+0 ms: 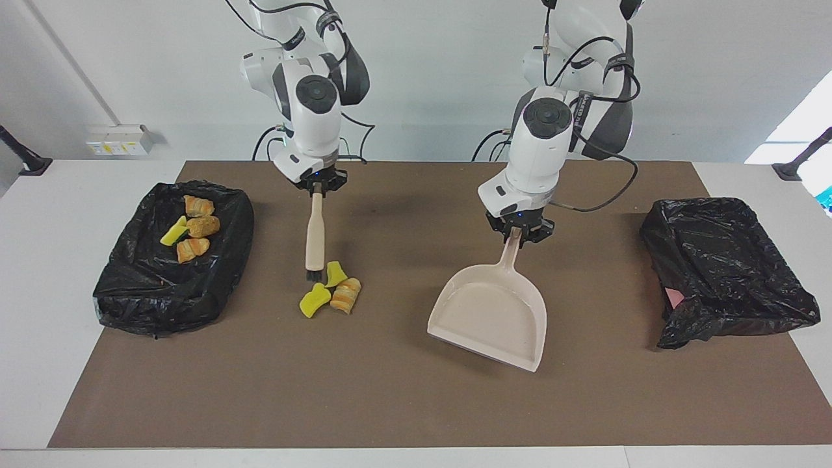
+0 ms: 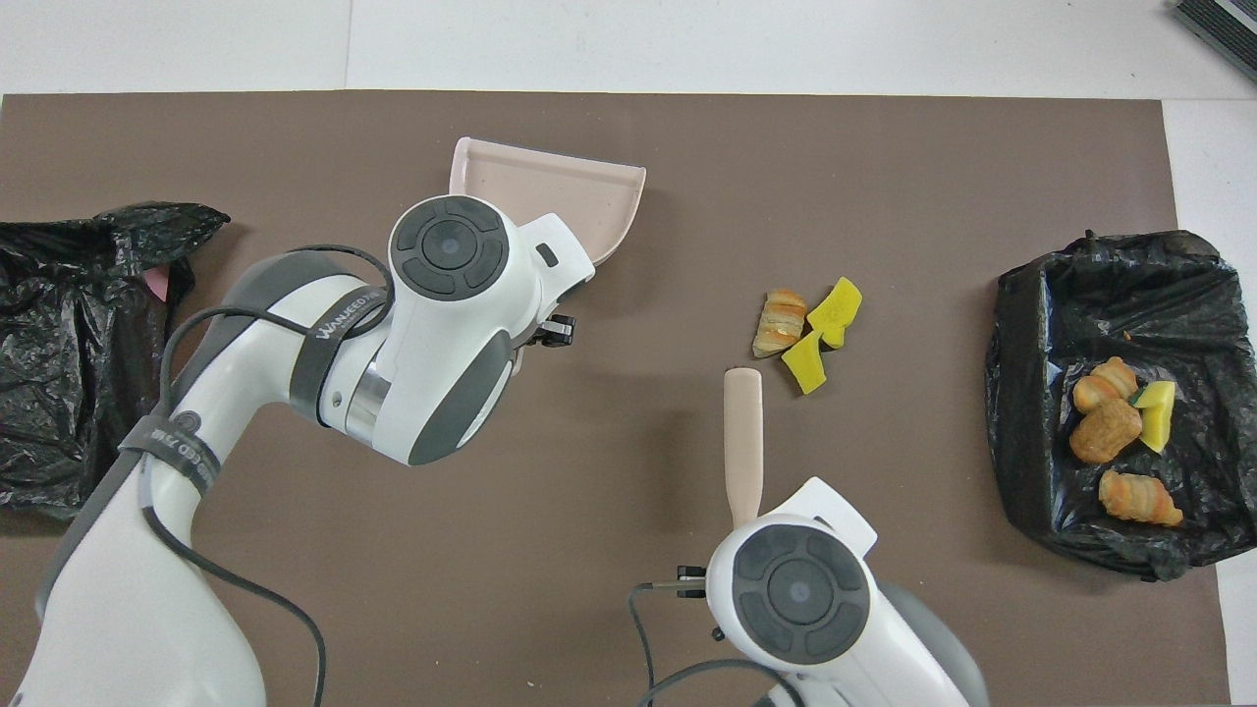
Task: Sweep and dump trash in bin
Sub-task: 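Sweep the remaining pieces with the right gripper into the left-held dustpan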
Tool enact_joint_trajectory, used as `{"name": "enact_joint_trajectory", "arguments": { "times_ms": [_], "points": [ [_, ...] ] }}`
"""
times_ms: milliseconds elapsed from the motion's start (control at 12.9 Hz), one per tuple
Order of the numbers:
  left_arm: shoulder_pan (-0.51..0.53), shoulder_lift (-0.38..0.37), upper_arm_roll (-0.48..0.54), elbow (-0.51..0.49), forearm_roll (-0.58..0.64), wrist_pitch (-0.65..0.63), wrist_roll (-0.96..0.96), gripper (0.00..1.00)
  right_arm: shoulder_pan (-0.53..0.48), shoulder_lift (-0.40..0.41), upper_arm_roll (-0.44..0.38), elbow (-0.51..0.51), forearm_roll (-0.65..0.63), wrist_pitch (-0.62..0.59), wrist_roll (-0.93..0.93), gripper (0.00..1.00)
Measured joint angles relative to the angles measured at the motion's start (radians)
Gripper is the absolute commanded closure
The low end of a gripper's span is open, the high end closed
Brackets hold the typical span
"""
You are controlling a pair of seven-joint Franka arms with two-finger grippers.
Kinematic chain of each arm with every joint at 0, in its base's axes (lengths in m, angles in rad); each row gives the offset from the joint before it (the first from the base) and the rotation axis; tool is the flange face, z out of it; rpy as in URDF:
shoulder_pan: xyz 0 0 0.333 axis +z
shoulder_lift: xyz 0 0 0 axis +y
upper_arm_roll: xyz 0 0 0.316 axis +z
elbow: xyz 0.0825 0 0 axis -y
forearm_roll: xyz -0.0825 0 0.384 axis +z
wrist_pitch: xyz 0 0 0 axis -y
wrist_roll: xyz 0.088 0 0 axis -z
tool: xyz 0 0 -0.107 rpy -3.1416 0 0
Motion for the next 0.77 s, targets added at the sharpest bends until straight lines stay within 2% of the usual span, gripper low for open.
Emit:
{"name": "enact_joint_trajectory", "arguments": {
  "times_ms": [232,463,772],
  "points": [
    [0.01,-0.022,-0.002,-0.018,0.0,-0.052,0.179,1.0,-0.074,0.063,0.001,-0.004,-0.047,0.007,-0.163,1.0],
    [0.0,-0.054,-0.014,-0.094,0.0,-0.038,0.37,1.0,-0.086,0.116,0.005,-0.004,-0.053,0.026,-0.198,1.0],
    [-0.069,-0.086,-0.02,-0.248,0.025,0.113,0.474,1.0,-0.031,0.132,0.015,-0.006,0.021,0.053,-0.196,1.0]
  ]
}}
